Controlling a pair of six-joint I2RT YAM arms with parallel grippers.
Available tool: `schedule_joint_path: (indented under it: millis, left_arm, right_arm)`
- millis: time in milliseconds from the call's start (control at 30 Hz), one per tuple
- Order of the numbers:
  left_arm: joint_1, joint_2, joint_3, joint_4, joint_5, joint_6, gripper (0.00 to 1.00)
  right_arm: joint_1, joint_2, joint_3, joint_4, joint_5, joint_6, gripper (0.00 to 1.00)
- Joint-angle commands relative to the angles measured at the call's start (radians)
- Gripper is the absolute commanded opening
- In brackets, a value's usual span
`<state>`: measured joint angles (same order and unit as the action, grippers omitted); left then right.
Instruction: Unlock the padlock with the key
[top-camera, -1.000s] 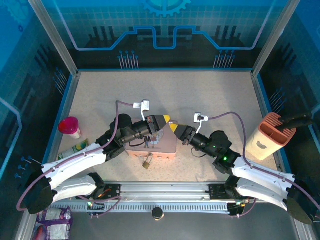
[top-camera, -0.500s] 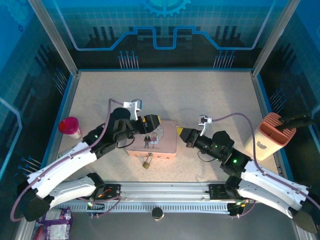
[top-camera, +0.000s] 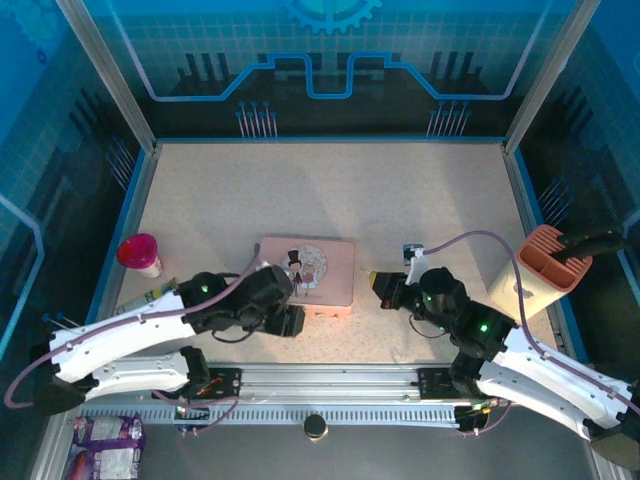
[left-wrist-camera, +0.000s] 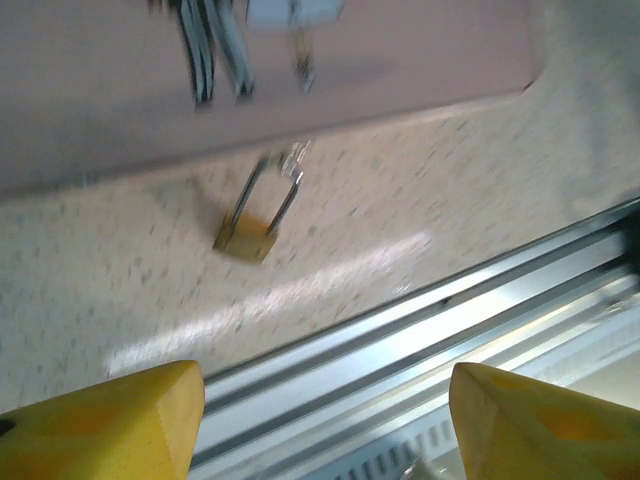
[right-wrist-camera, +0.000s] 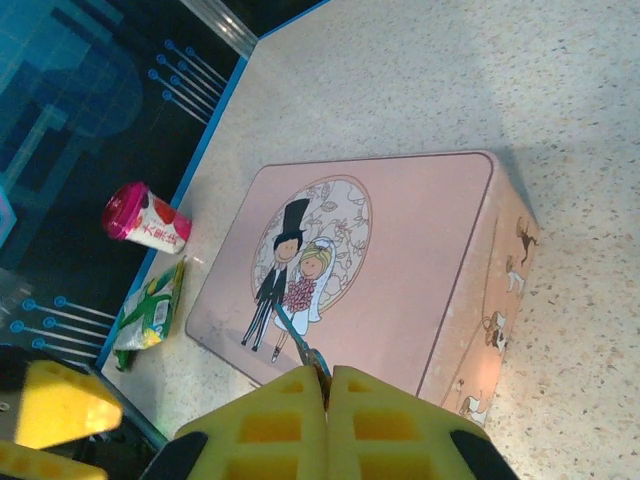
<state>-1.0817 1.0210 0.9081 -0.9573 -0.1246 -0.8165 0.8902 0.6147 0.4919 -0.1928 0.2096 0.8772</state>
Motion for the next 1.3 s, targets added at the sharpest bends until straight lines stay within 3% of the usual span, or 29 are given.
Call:
schedule_joint_path:
  millis: [0, 333, 500, 833, 1267]
  left_arm:
    - [-0.034, 0.019, -0.069, -0.007, -0.070, -0.114, 0.66]
    - [-0.031, 0.054, -0.231, 0.363, -0.149, -0.018, 0.71]
    - [-0.021, 0.143, -0.225, 0.427, -0.233, -0.054, 0.70]
    - [0.031, 0.270, -0.211, 0.622, -0.243, -0.114, 0.66]
    - [0.097, 0.515, -0.027, 0.691, -0.260, -0.079, 0.57]
  right_arm:
    - [0.038, 0.011, -0.006, 0.037, 0.025, -0.040, 0.00]
    - [0.142, 0.059, 0.027, 0.026, 0.130, -0.069, 0.00]
    - [0.152, 0.051, 0.018, 0.045, 0.136, -0.067, 0.00]
    - [0.161, 0.034, 0.009, 0.041, 0.150, -0.080, 0.00]
    - [0.164, -0.041, -0.016, -0.015, 0.201, -0.060, 0.00]
